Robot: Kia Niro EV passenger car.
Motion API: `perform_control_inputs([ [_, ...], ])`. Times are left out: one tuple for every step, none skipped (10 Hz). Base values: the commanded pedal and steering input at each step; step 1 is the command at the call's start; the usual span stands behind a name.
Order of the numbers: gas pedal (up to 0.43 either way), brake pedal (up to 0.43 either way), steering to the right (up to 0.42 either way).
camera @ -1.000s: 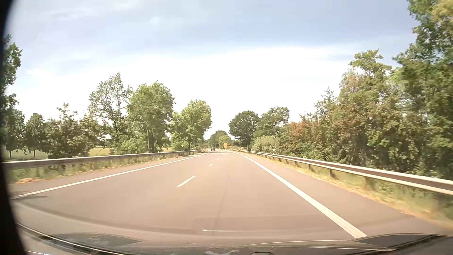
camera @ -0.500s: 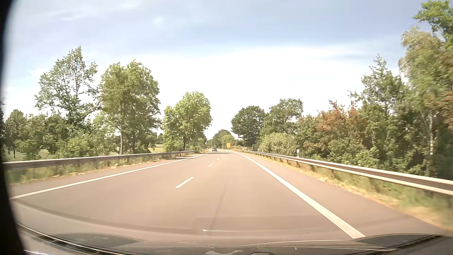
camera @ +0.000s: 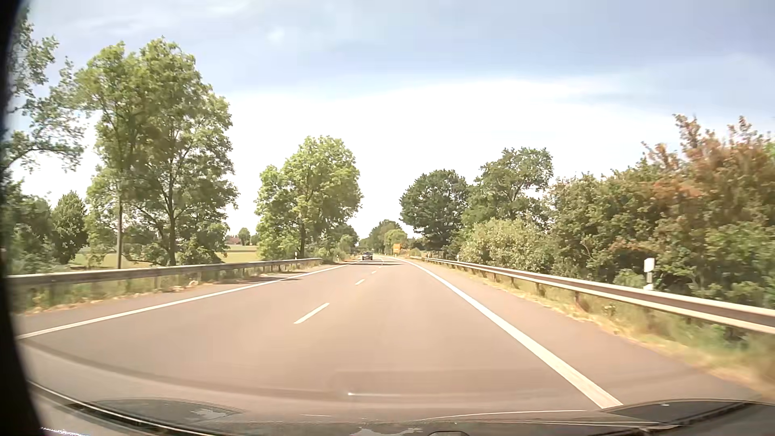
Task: Follow the waypoints while adhering to traffic rules and regulations
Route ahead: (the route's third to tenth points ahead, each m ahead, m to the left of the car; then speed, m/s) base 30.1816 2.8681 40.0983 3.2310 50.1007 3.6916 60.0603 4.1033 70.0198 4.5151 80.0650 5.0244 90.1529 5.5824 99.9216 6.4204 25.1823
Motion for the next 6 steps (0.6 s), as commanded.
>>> perform_control_inputs([
  [0.319, 0.000, -0.007],
  [0.319, 0.000, -0.007],
  [0.319, 0.000, -0.007],
  [0.319, 0.000, -0.007],
  [0.319, 0.000, -0.007],
  [0.319, 0.000, -0.007],
])
